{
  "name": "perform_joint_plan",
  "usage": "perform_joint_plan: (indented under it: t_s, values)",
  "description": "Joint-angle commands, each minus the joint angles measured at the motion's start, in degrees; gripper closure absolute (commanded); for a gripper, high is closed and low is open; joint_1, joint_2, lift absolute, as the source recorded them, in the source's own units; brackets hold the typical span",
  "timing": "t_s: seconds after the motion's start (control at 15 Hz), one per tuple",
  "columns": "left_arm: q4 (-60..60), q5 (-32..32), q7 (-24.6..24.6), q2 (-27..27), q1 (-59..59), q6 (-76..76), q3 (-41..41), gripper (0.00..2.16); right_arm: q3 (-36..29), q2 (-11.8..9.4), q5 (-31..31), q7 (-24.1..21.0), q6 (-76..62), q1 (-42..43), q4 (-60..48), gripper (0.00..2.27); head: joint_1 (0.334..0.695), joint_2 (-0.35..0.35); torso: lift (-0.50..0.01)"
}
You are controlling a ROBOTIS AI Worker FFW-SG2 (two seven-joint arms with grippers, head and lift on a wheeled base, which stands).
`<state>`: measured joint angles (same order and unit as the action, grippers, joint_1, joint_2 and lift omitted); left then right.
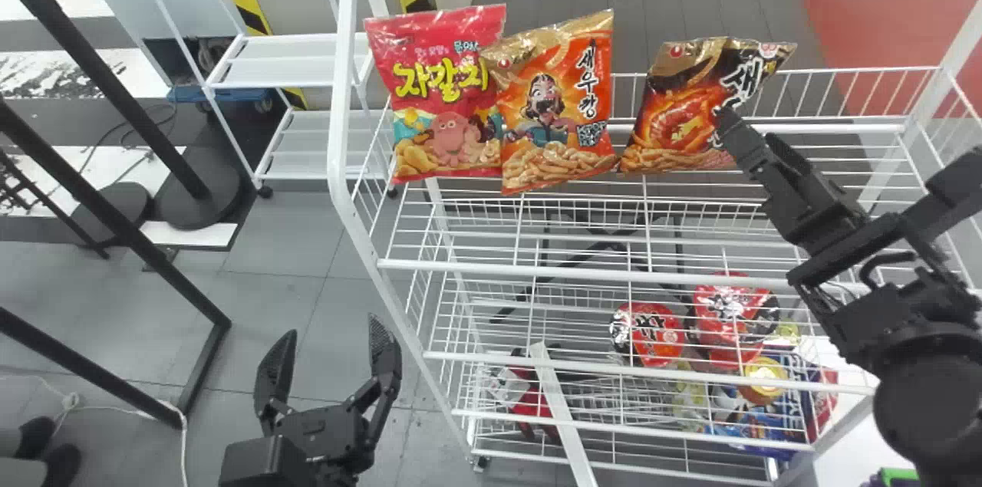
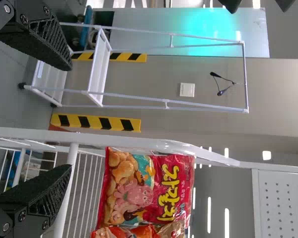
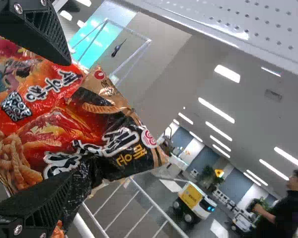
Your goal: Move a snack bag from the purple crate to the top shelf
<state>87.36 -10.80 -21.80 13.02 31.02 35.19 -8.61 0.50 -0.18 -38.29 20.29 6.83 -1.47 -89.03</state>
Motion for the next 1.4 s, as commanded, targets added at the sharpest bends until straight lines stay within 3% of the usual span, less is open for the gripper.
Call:
perform_joint_plan:
  t_s: [0.0, 0.33, 0.53, 1.0, 1.33]
  values:
    - [0.00, -0.01, 0.00, 0.08, 0.00, 0.00, 0.00, 0.12, 2.57, 0.23, 7.27, -0.86, -1.77, -1.96, -5.19, 0.00, 0.695, 0.181, 0.007]
    - [0.44, -0.10, -0.09, 0.43, 0.00, 0.18, -0.09, 0.12, 4.07, 0.23, 21.59, -4.91, -0.19, -5.74, -10.47, 0.03, 0.695, 0.227, 0.007]
    - [1.06, -0.10, 0.00, 0.52, 0.44, 0.18, -0.09, 0.12, 1.96, 0.23, 29.41, -6.84, -0.19, -12.60, -14.68, 0.05, 0.695, 0.222, 0.007]
    - [4.13, 0.60, 0.09, 0.34, 2.11, -0.18, -0.35, 0.12, -5.69, 0.23, 32.05, -6.05, -8.27, -31.49, -27.60, 0.03, 0.695, 0.132, 0.007]
    - [7.03, 1.66, 0.09, -0.19, 4.31, -1.23, -0.09, 0.12, -6.04, 0.23, 32.14, -5.87, -14.95, -37.73, -27.87, 0.03, 0.695, 0.089, 0.007]
